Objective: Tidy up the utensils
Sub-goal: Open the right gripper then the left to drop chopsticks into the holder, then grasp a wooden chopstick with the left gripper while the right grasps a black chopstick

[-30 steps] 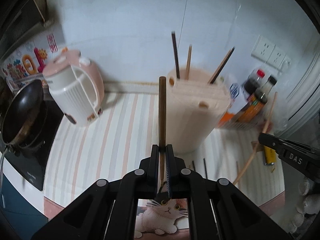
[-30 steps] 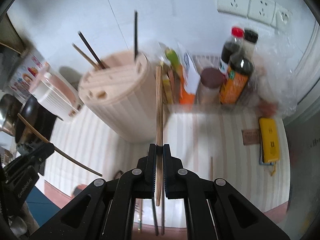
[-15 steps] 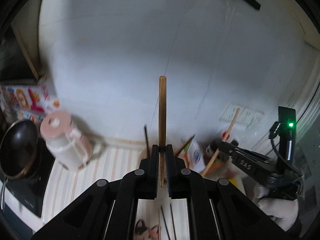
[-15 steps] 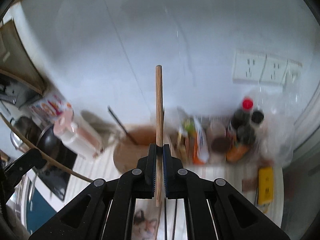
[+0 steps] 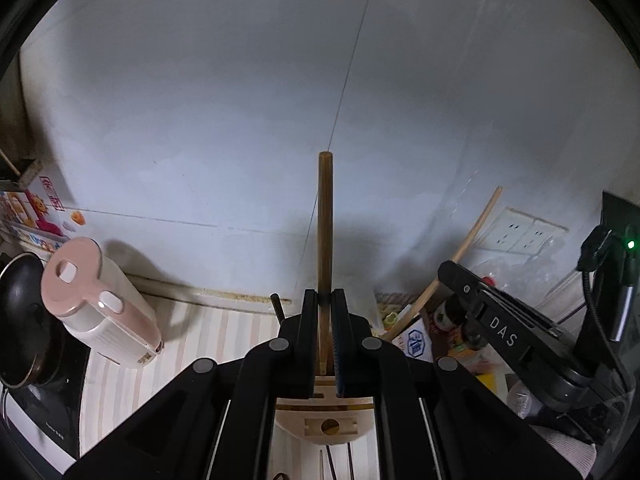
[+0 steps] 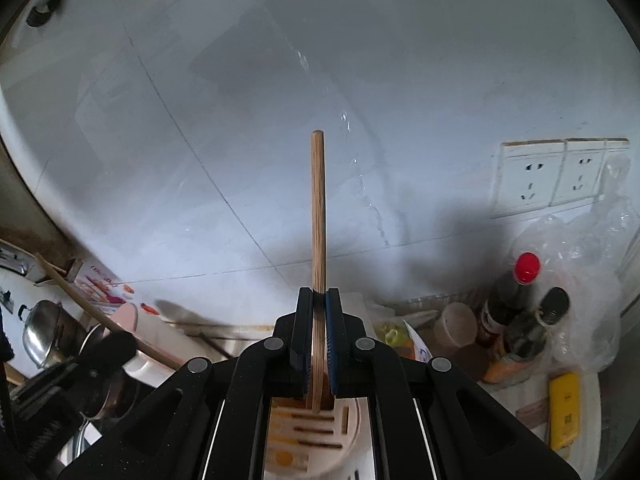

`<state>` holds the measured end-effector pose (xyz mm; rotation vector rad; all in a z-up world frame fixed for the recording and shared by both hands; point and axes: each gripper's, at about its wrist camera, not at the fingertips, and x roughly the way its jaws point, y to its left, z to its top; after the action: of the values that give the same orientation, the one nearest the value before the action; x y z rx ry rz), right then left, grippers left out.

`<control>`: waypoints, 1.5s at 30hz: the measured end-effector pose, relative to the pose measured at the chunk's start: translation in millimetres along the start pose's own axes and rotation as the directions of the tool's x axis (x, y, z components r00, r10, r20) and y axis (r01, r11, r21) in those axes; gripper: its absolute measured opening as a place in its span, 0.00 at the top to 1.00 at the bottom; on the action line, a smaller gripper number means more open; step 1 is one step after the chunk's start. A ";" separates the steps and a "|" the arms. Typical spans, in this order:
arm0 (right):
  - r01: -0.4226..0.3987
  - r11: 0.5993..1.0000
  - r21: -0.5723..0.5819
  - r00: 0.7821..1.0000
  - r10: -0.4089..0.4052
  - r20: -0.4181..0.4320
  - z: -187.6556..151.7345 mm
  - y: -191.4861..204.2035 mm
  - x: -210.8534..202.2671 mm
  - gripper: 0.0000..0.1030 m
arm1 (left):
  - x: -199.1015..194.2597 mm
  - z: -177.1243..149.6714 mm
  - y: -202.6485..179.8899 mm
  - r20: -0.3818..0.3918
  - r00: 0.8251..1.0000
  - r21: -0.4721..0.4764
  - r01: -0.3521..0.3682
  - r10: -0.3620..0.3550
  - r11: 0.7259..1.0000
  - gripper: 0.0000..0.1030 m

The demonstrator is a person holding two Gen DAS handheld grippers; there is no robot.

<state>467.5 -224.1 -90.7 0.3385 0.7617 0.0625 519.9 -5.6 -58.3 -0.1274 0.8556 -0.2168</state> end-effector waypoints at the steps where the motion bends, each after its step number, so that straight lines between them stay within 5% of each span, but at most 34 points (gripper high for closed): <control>1: 0.002 1.000 -0.003 1.000 -0.002 -0.004 -0.4 1.2 3.5 0.94 | 3.4 -0.5 1.2 -0.008 1.000 0.000 0.000 0.000 1.000 0.96; 8: -0.011 0.998 -0.064 0.995 0.005 -0.095 -11.3 9.1 31.5 0.94 | 17.7 -6.0 5.9 -0.093 0.995 -0.011 0.015 -0.016 1.000 0.92; 11: -0.018 0.998 -0.059 0.992 0.010 -0.127 -15.9 8.4 30.6 0.84 | 2.4 -6.6 5.0 -0.077 0.997 -0.014 -0.008 0.007 1.000 0.87; 12: -0.015 0.999 -0.053 0.993 0.008 -0.122 -16.8 7.2 25.6 0.71 | -5.3 -7.2 6.2 -0.066 0.998 -0.018 -0.023 0.022 1.000 0.82; 13: -0.013 0.999 -0.043 0.993 0.007 -0.115 -18.5 5.4 18.6 0.63 | -10.0 -7.3 6.5 -0.059 0.998 -0.021 -0.033 0.032 0.999 0.63; 14: -0.014 0.999 -0.032 0.994 0.010 -0.110 -19.8 3.0 11.6 0.62 | -18.5 -9.4 8.9 -0.044 0.998 -0.029 -0.039 0.038 0.999 0.42; 16: -0.005 1.000 -0.017 0.996 0.004 -0.094 -24.1 -2.7 -4.6 0.61 | -36.7 -17.9 16.0 0.007 0.998 -0.046 -0.056 0.057 0.997 0.25; 20: 0.040 0.999 -0.005 0.997 -0.040 -0.067 -35.4 -16.1 -38.8 0.52 | -45.3 -39.0 30.0 0.016 0.993 -0.049 -0.119 0.120 0.992 0.10; 22: 0.061 0.998 0.002 0.997 -0.061 -0.058 -46.7 -22.4 -52.2 0.37 | -44.7 -52.7 34.7 0.012 0.988 -0.042 -0.154 0.155 0.987 0.00; 31: 0.158 0.987 0.025 0.986 -0.156 -0.065 -108.5 -52.7 -72.7 0.15 | -14.9 -117.3 44.8 -0.087 0.967 0.000 -0.241 0.240 0.971 0.00; 35: 0.196 0.980 0.026 0.974 -0.192 -0.123 -135.0 -65.9 -58.6 0.15 | 4.8 -151.7 44.0 -0.142 0.956 0.010 -0.258 0.257 0.966 0.00; 40: 0.217 0.976 0.024 0.948 -0.205 -0.244 -177.2 -86.6 -33.9 0.16 | 38.8 -193.3 39.5 -0.235 0.922 0.059 -0.301 0.307 0.952 0.00; 45: 0.202 0.979 0.029 0.887 -0.170 -0.430 -234.2 -103.1 10.1 0.53 | 79.8 -238.0 43.9 -0.321 0.877 0.107 -0.341 0.357 0.934 0.00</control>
<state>307.4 -254.6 -288.1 0.3230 1.2317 -0.0763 395.8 12.0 -280.3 0.1147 1.1973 0.0862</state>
